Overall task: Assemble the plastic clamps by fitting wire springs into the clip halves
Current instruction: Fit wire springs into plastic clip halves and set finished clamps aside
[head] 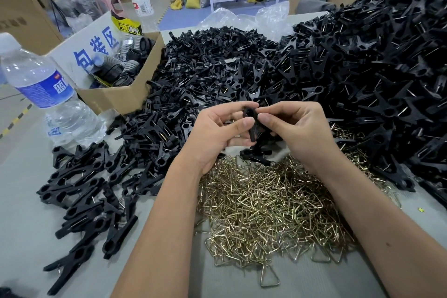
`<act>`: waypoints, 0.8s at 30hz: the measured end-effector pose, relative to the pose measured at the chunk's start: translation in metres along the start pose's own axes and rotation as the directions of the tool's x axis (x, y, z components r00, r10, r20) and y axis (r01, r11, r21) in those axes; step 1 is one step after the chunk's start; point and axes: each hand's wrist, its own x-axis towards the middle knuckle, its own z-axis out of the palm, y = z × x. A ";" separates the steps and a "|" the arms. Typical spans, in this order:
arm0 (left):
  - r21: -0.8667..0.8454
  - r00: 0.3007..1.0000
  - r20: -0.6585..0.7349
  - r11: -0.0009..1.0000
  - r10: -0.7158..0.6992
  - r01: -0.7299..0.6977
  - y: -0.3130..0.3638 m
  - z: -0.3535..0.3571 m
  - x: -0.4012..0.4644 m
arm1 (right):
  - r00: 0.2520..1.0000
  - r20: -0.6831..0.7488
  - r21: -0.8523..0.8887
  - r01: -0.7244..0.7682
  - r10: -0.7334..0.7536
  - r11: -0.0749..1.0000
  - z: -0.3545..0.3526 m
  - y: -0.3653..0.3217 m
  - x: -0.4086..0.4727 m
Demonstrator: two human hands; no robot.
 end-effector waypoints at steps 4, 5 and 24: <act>0.012 0.992 -0.111 0.998 0.056 -0.055 0.004 -0.008 -0.001 | 0.992 -0.088 -0.216 0.074 -0.095 0.974 0.002 -0.005 0.001; 0.000 0.985 -0.153 0.997 0.079 -0.080 0.005 -0.010 -0.001 | 0.983 -0.104 -0.312 0.114 -0.153 0.943 0.002 -0.008 0.001; 0.063 0.900 -0.381 0.977 0.212 -0.203 0.006 -0.023 0.001 | 0.896 0.432 -0.533 0.161 0.104 0.831 0.024 -0.024 0.000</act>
